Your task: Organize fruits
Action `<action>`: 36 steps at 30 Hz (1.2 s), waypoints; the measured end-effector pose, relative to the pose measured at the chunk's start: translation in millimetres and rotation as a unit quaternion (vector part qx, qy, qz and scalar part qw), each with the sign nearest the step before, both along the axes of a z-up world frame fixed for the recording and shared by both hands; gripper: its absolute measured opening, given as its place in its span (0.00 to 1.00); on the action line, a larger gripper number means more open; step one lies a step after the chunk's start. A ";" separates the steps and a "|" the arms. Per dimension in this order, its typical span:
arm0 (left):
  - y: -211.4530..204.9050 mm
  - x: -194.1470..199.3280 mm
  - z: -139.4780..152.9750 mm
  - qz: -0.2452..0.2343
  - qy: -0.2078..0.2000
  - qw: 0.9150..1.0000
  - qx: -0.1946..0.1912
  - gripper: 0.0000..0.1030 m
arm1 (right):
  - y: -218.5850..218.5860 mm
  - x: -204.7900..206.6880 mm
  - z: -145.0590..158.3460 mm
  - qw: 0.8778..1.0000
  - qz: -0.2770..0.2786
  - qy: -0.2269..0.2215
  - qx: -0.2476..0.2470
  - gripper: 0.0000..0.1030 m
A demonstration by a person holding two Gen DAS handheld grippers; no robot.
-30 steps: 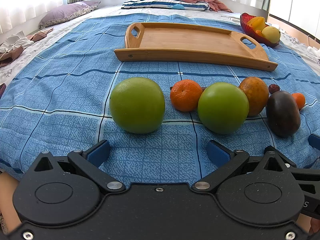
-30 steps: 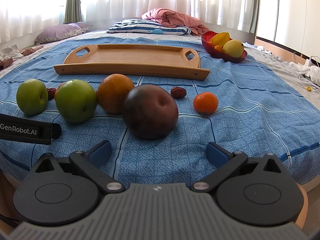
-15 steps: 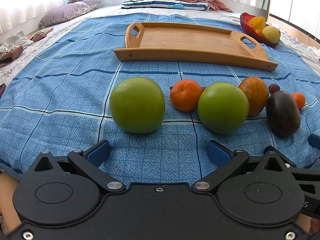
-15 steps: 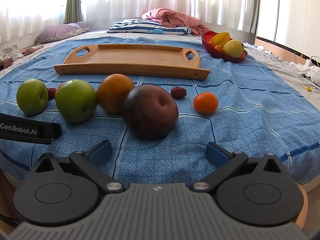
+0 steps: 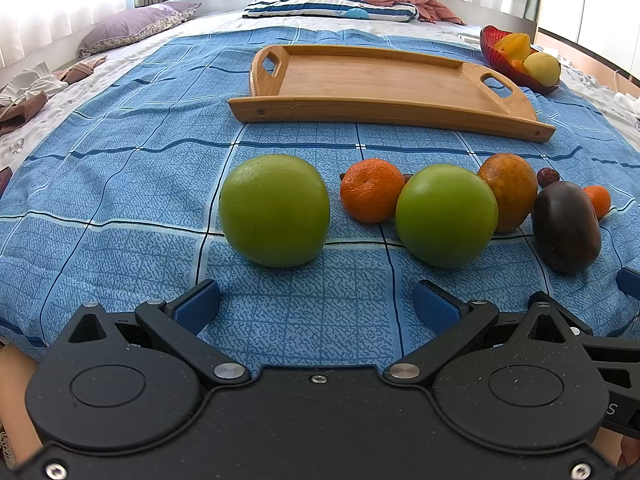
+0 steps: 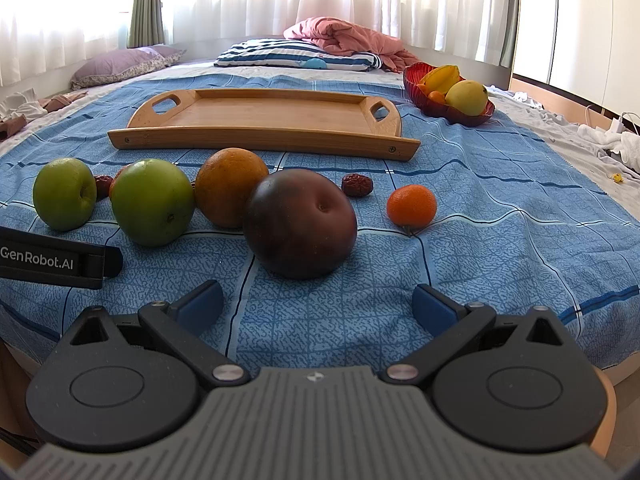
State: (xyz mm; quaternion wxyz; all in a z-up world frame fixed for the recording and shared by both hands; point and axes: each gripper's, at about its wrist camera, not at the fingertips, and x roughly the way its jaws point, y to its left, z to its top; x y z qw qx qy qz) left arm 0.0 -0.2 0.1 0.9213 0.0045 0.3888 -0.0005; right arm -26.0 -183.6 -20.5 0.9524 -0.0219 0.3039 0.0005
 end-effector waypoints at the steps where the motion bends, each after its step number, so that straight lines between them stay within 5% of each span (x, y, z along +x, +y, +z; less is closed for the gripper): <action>1: 0.0 0.0 0.0 0.000 0.000 1.000 0.000 1.00 | -0.1 0.1 0.0 1.000 0.000 0.000 0.000 1.00; 36: 0.3 -7.7 -0.8 -0.006 -0.025 1.000 0.003 1.00 | 3.6 -4.8 -4.6 0.999 -0.018 -0.027 -0.001 1.00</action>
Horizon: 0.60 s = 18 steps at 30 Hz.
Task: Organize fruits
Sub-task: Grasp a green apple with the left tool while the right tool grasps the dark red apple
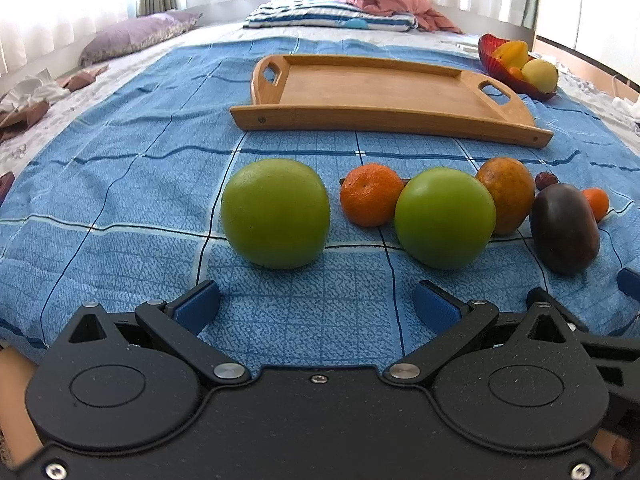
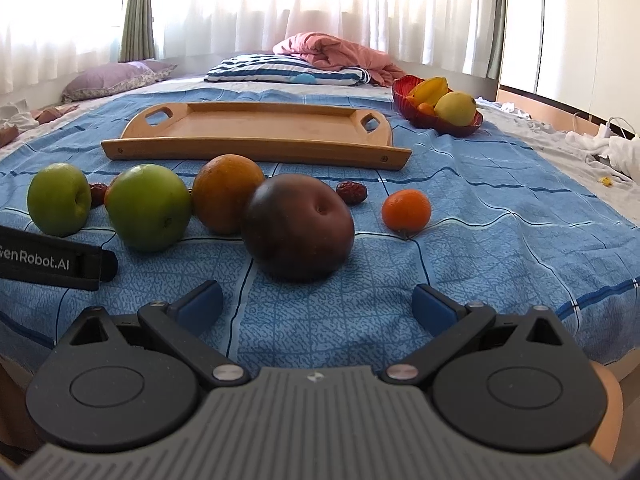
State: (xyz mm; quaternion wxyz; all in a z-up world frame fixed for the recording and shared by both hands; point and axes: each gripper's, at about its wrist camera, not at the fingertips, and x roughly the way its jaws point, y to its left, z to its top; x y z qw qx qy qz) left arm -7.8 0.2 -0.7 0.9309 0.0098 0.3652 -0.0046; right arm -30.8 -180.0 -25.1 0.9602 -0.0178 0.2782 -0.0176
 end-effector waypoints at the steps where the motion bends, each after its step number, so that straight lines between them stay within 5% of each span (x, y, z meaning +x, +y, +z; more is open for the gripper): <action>1: 1.4 -2.4 -1.1 -0.004 -0.009 1.000 -0.002 1.00 | -0.4 -0.1 0.5 1.000 -0.001 -0.002 0.002 1.00; 10: 10.4 -14.5 2.5 0.000 -0.039 0.999 -0.019 1.00 | 3.0 -4.3 1.9 0.999 0.012 -0.037 -0.008 1.00; 18: 32.5 -29.4 25.5 0.031 -0.127 0.991 -0.011 0.93 | 3.9 -2.7 11.8 0.998 0.028 -0.056 -0.001 0.77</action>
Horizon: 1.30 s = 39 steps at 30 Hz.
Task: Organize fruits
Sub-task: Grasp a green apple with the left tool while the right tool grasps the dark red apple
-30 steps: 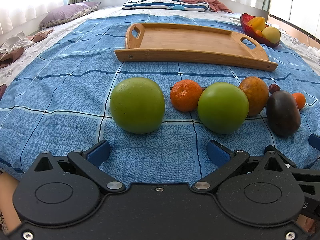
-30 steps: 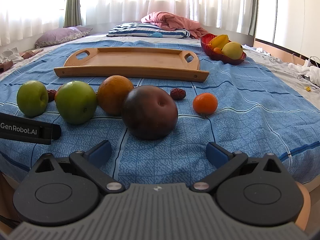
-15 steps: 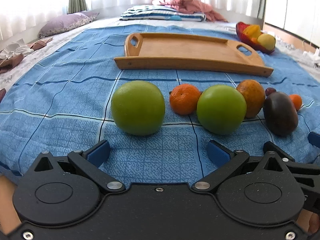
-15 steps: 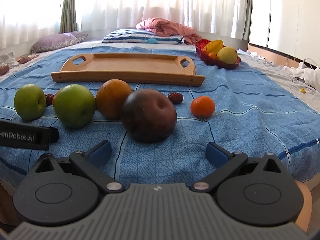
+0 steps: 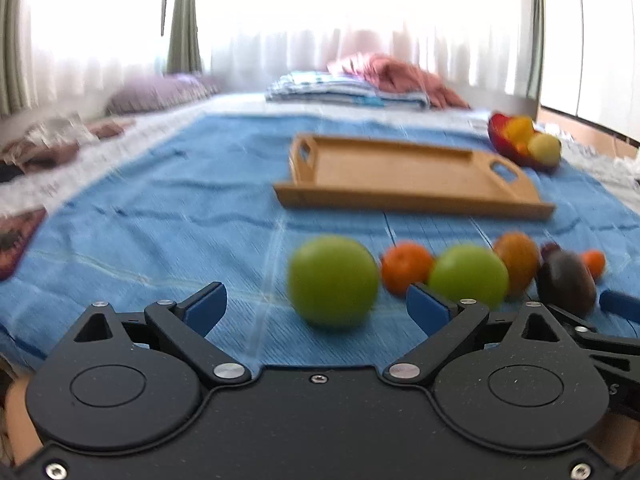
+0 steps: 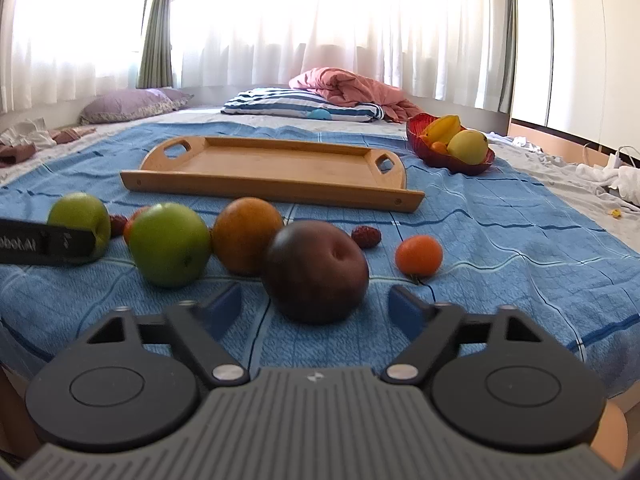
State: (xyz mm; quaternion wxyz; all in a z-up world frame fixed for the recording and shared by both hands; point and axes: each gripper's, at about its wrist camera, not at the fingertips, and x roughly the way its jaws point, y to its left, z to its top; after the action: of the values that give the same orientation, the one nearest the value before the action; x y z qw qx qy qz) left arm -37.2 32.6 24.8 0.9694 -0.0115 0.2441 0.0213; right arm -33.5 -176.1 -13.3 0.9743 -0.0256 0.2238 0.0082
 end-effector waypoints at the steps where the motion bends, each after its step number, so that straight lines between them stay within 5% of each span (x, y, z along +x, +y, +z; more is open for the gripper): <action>1: 2.0 0.4 1.9 0.001 -0.004 1.000 0.002 0.92 | -1.2 1.3 1.2 1.000 0.000 0.002 0.007 0.74; 13: 1.3 17.8 -0.6 -0.021 0.016 1.000 -0.009 0.82 | -12.3 9.6 4.6 0.998 -0.007 0.014 0.057 0.70; 16: 0.2 22.2 -3.7 -0.020 0.022 1.000 -0.010 0.69 | -14.4 11.5 4.5 0.998 -0.008 0.014 0.065 0.71; 39: -1.6 35.3 -14.3 -0.027 0.040 0.998 -0.033 0.52 | -13.5 24.5 -1.2 0.997 -0.009 0.022 0.074 0.76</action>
State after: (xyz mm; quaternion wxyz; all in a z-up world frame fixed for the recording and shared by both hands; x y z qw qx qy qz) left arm -1.9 31.1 10.5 0.9582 -0.0356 0.2835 -0.0127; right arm -9.1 -189.6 -14.5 0.9685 0.0485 0.2438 0.0168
